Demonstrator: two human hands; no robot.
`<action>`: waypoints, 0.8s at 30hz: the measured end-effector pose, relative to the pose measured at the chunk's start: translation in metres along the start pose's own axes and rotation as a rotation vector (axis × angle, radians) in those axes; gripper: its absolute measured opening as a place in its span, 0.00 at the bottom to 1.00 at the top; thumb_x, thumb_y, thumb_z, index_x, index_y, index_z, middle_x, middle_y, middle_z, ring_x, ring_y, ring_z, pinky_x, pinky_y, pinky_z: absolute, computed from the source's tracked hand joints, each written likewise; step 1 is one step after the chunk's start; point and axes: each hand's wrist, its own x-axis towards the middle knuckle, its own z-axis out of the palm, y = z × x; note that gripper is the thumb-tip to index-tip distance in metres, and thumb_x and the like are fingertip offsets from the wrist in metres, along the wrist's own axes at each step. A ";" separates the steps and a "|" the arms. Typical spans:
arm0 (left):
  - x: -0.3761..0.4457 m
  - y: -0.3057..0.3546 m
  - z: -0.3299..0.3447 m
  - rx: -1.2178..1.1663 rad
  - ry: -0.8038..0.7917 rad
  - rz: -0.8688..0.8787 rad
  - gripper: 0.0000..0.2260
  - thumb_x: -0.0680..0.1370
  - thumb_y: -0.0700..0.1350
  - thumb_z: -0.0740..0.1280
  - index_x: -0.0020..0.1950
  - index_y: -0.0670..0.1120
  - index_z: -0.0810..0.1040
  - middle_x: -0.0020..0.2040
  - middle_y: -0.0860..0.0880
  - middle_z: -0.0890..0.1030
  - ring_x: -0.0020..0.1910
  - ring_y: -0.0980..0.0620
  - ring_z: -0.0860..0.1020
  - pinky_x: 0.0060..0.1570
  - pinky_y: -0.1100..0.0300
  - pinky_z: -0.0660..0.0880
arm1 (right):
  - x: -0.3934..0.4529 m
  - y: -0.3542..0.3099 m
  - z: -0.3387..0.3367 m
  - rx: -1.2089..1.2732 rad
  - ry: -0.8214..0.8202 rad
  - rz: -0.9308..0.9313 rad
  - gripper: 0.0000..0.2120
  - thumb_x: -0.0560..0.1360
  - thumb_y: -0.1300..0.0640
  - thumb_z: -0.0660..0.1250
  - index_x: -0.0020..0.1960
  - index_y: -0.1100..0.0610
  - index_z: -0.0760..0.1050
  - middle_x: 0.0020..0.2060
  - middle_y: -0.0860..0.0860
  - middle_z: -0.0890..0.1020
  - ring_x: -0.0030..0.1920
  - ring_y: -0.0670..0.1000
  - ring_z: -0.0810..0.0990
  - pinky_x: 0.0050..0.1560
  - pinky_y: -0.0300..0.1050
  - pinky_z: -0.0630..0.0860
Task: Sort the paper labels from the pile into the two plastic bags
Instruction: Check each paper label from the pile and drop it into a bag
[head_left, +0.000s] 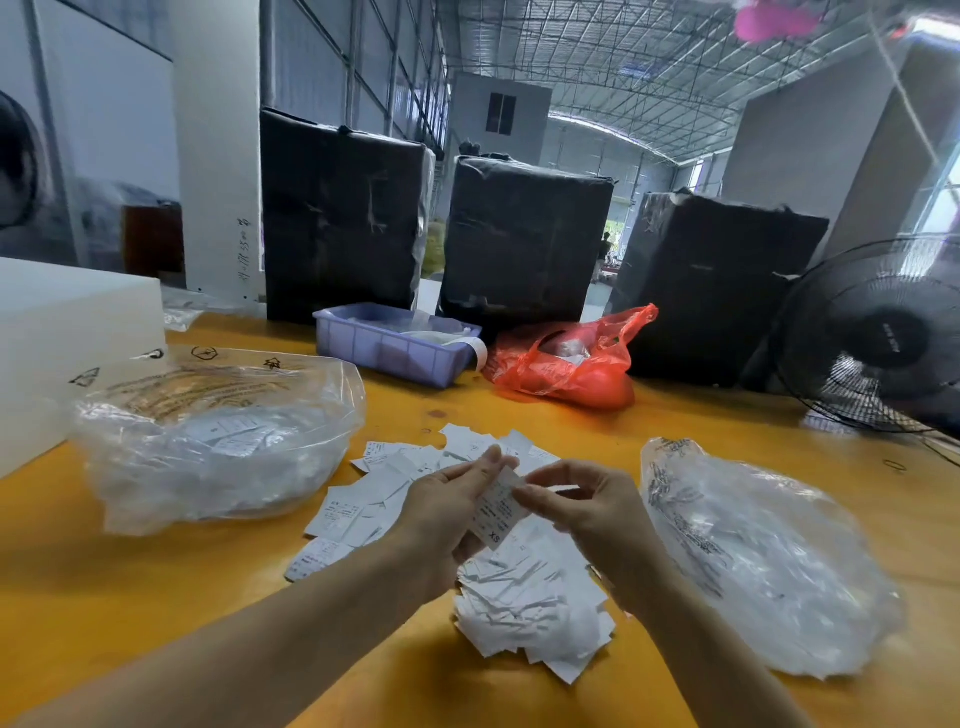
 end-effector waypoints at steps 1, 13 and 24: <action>-0.002 0.001 -0.001 -0.001 -0.018 -0.003 0.14 0.69 0.52 0.70 0.48 0.44 0.84 0.37 0.47 0.83 0.35 0.52 0.81 0.28 0.64 0.76 | 0.000 -0.001 0.001 0.035 -0.007 0.041 0.04 0.69 0.58 0.75 0.40 0.58 0.82 0.33 0.50 0.83 0.31 0.40 0.78 0.32 0.32 0.72; -0.008 -0.004 -0.023 0.219 0.032 0.083 0.03 0.73 0.42 0.72 0.43 0.43 0.83 0.38 0.45 0.84 0.39 0.50 0.82 0.33 0.61 0.78 | -0.011 -0.005 0.005 0.142 -0.031 0.146 0.03 0.72 0.61 0.71 0.45 0.58 0.79 0.34 0.51 0.83 0.33 0.45 0.80 0.35 0.39 0.75; -0.010 0.004 -0.035 0.294 0.027 0.092 0.03 0.74 0.43 0.71 0.43 0.44 0.83 0.41 0.44 0.84 0.44 0.48 0.82 0.38 0.59 0.78 | -0.010 -0.015 0.023 -0.030 -0.053 0.001 0.05 0.70 0.67 0.72 0.38 0.59 0.81 0.34 0.54 0.83 0.32 0.44 0.78 0.34 0.34 0.75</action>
